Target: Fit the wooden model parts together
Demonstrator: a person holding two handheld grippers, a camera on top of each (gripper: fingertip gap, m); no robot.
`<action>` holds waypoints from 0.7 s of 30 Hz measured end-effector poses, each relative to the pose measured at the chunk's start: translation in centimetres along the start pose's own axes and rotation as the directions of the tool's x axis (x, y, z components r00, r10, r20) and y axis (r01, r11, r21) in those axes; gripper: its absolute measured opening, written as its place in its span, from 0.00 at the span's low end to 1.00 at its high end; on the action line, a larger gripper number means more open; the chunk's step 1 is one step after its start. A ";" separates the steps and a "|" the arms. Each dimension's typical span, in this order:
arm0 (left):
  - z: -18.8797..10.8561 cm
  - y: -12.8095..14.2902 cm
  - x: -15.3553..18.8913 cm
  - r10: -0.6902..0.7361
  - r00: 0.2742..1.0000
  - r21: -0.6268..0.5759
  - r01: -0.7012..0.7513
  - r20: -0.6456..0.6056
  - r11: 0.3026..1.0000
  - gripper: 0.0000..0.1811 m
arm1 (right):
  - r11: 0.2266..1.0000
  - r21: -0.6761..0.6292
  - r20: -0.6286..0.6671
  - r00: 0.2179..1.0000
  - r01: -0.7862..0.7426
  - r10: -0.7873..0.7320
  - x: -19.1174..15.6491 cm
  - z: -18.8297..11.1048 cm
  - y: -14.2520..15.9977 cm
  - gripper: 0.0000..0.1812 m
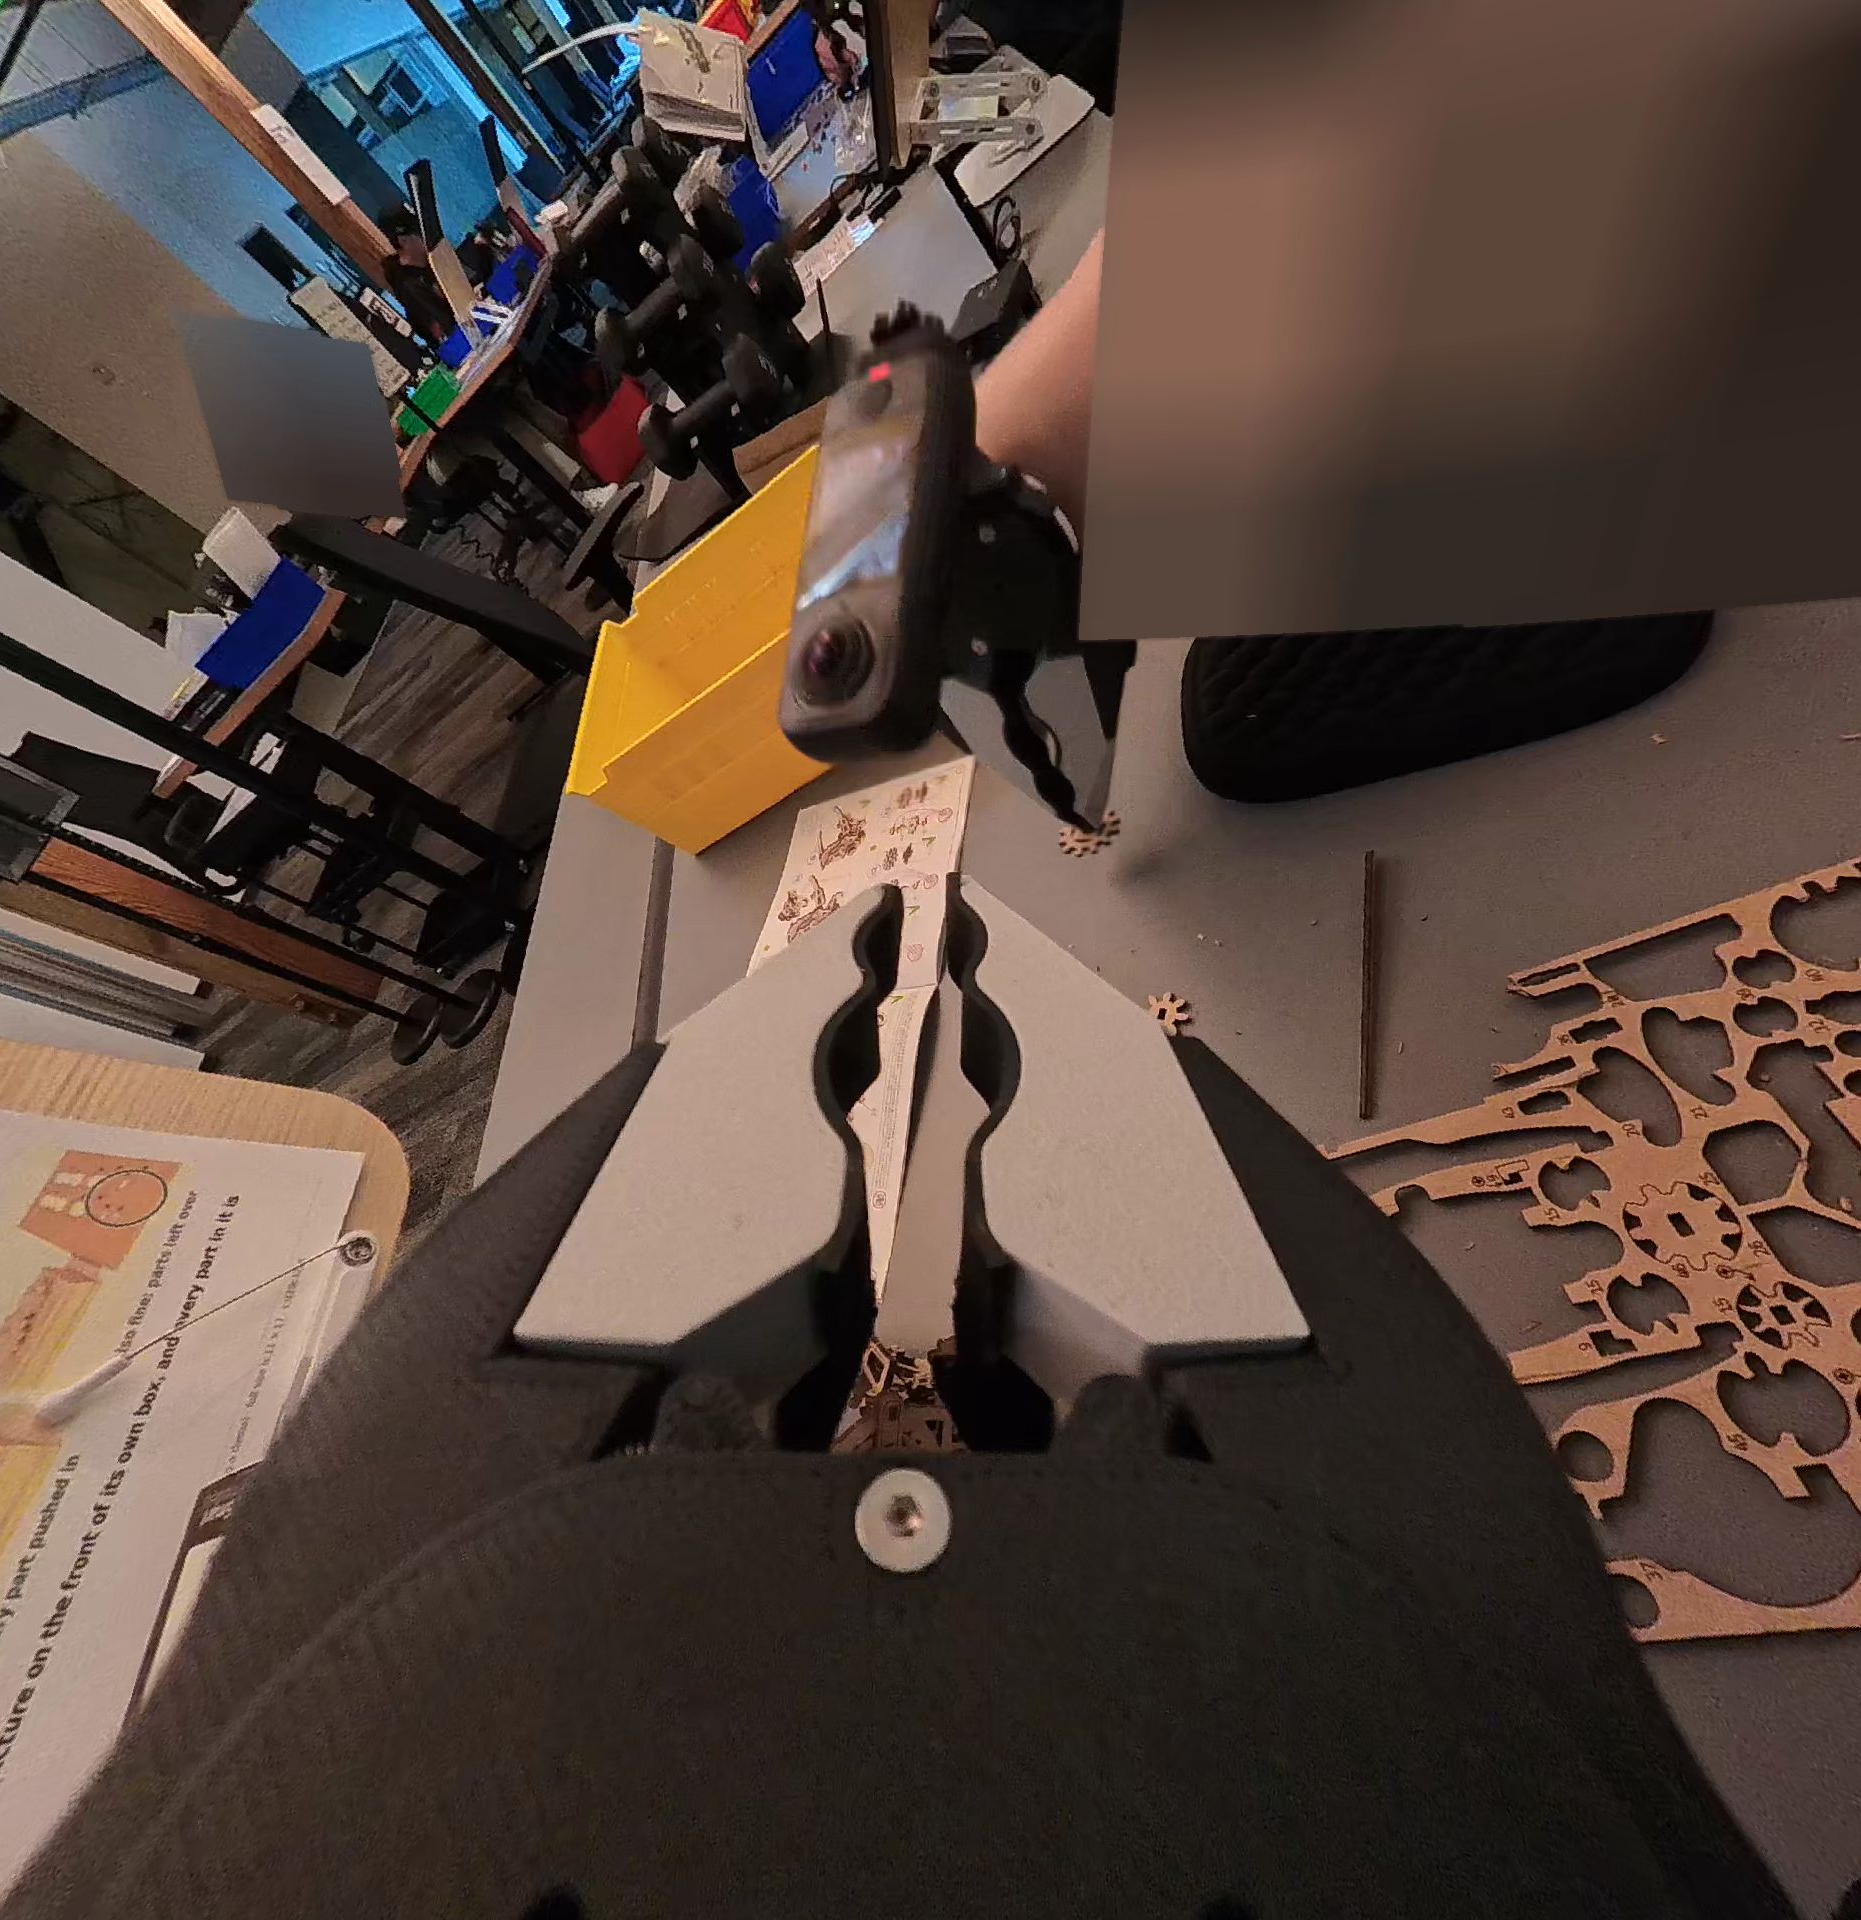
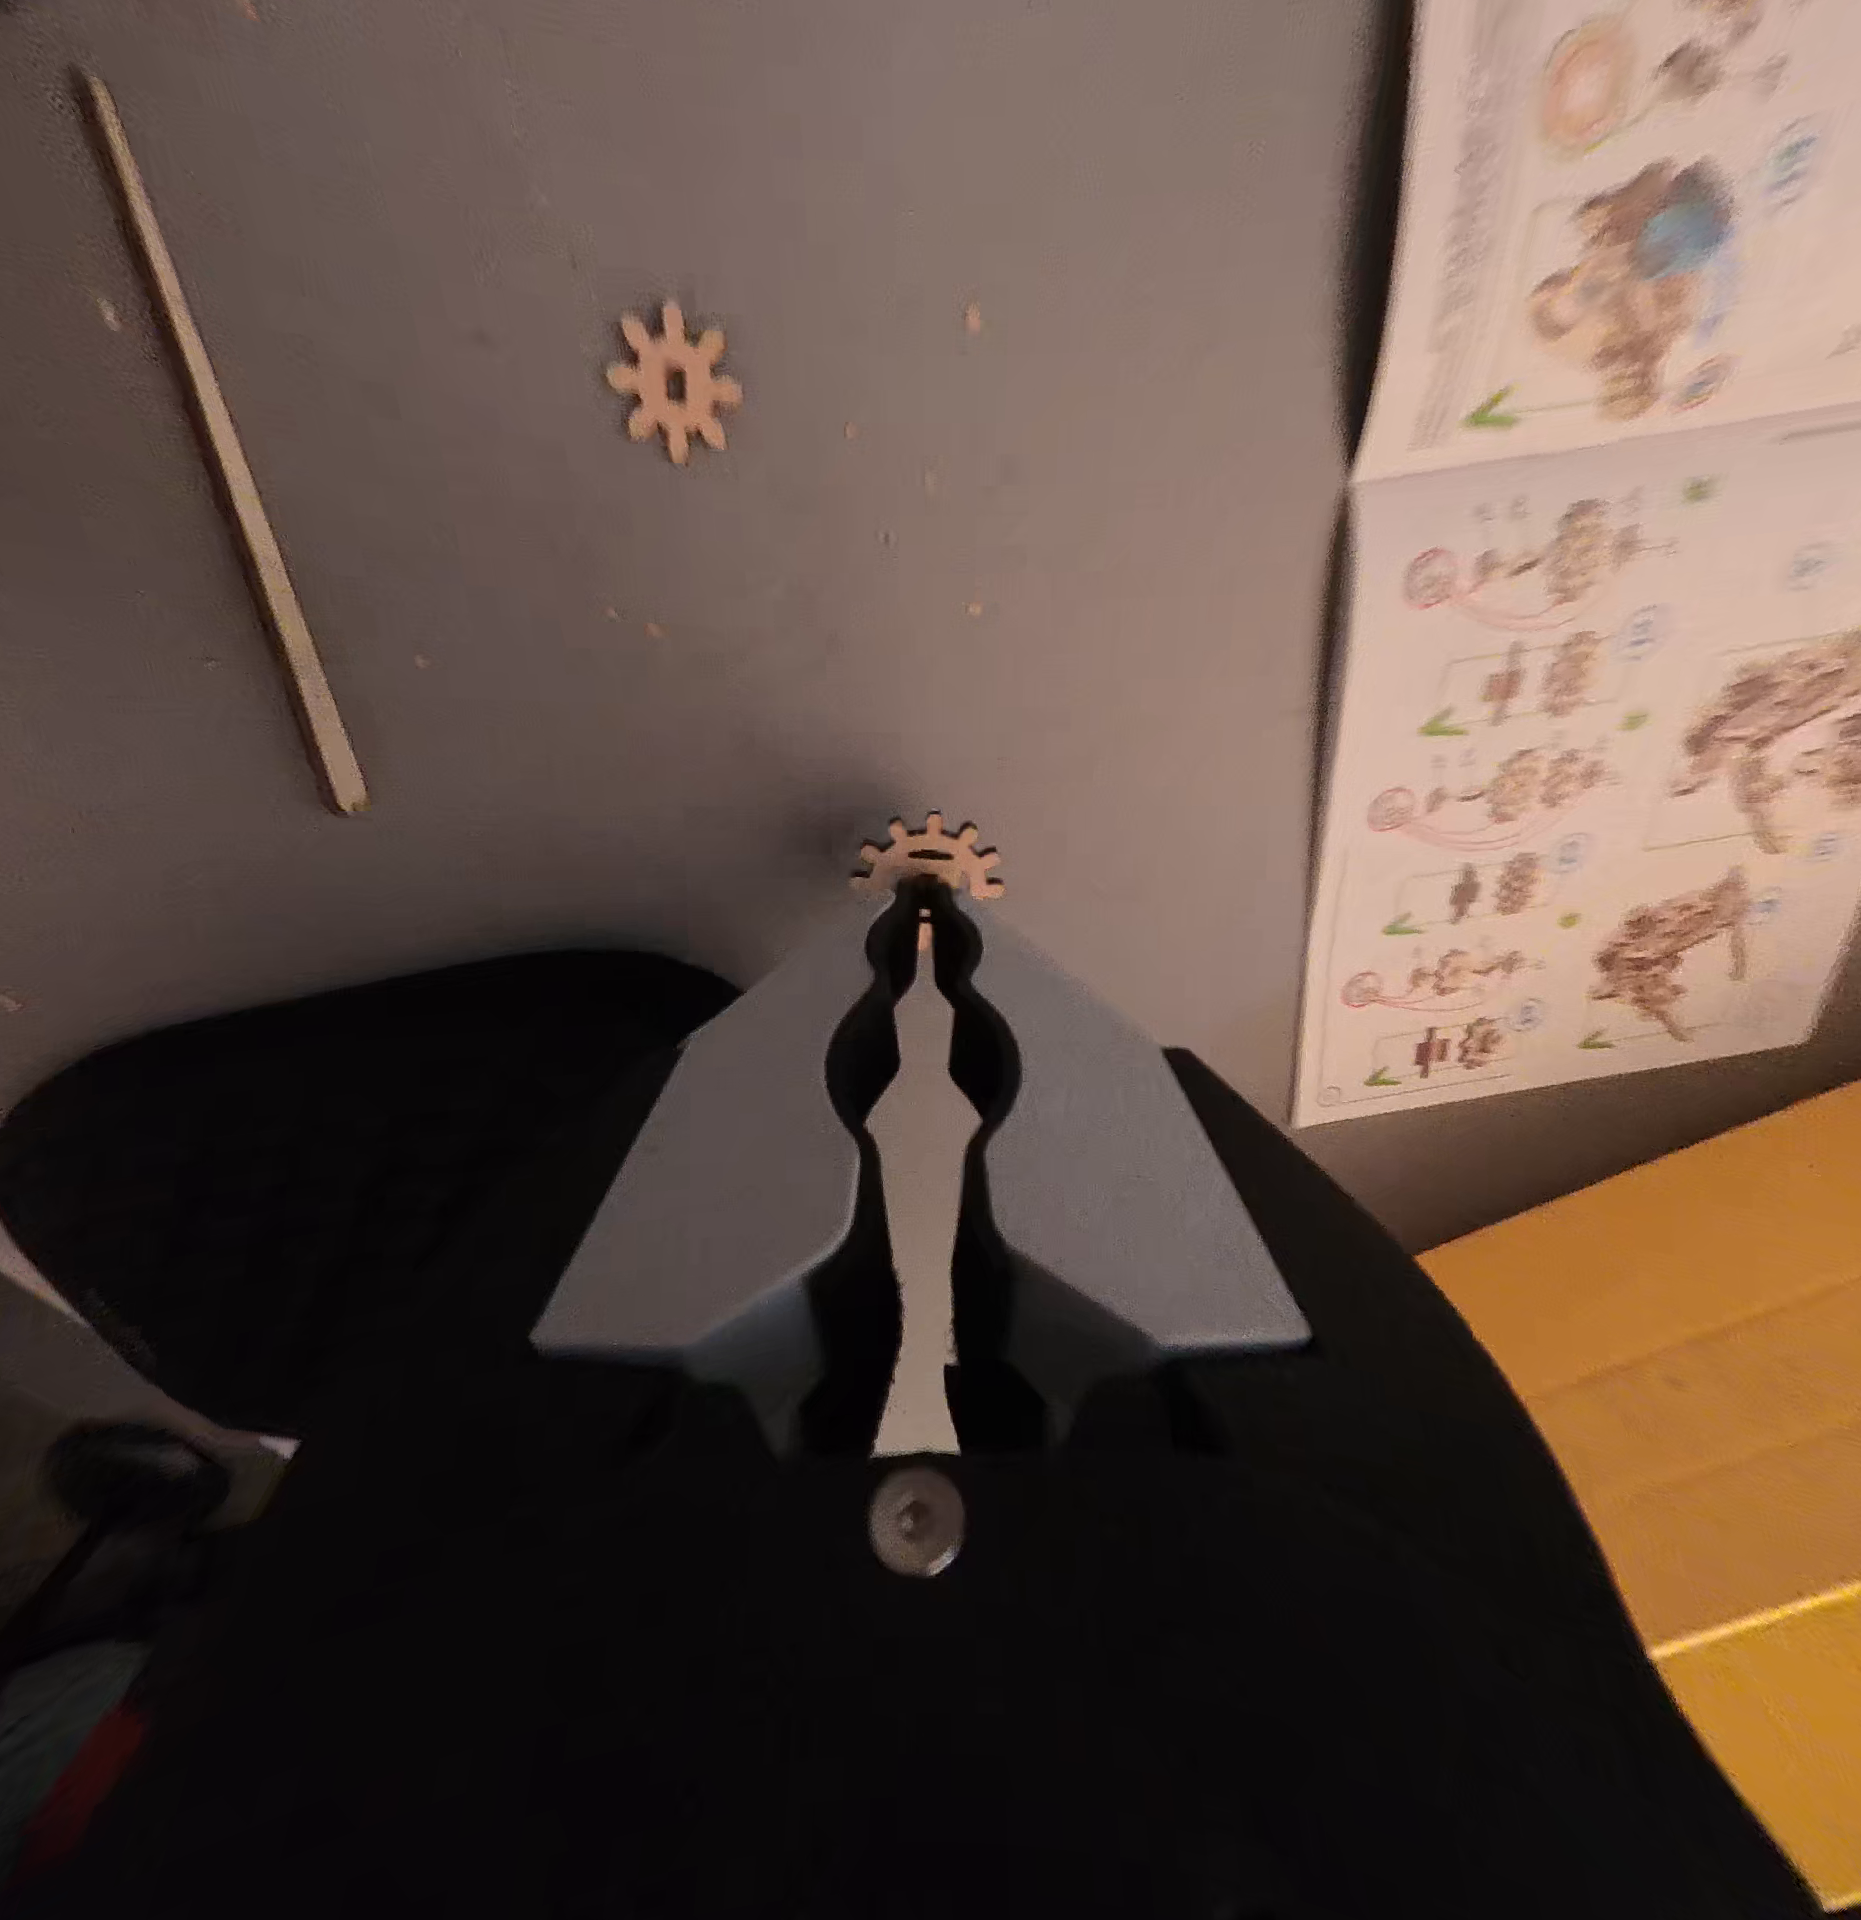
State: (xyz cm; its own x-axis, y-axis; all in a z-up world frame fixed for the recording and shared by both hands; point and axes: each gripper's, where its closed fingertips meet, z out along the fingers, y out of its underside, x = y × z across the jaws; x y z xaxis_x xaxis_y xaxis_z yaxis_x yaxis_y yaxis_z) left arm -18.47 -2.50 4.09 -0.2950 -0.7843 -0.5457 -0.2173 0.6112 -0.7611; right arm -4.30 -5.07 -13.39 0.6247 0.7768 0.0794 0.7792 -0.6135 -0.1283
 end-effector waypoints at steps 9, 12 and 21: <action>0.5 0.4 0.3 -0.006 1.000 -0.015 0.006 -0.017 1.000 0.04 | 0.997 -0.074 0.014 1.000 -0.003 0.004 0.1 2.1 1.5 0.04; 0.5 0.4 0.3 -0.004 1.000 -0.014 0.004 -0.018 1.000 0.03 | 1.000 0.018 -0.049 0.999 0.004 -0.003 0.6 0.2 0.1 0.00; 0.3 0.5 0.1 -0.003 1.000 -0.019 0.003 -0.009 1.000 0.04 | 0.832 0.534 0.282 0.959 -0.153 -0.005 -2.6 -8.6 -5.3 0.00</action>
State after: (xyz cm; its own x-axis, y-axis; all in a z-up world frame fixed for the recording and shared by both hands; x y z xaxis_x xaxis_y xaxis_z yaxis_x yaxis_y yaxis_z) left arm -18.30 -2.33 3.56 -0.3024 -0.7854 -0.5401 -0.2359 0.6106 -0.7560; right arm -9.69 -5.06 -4.46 0.5811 0.7883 -0.2023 0.5252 -0.5532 -0.6466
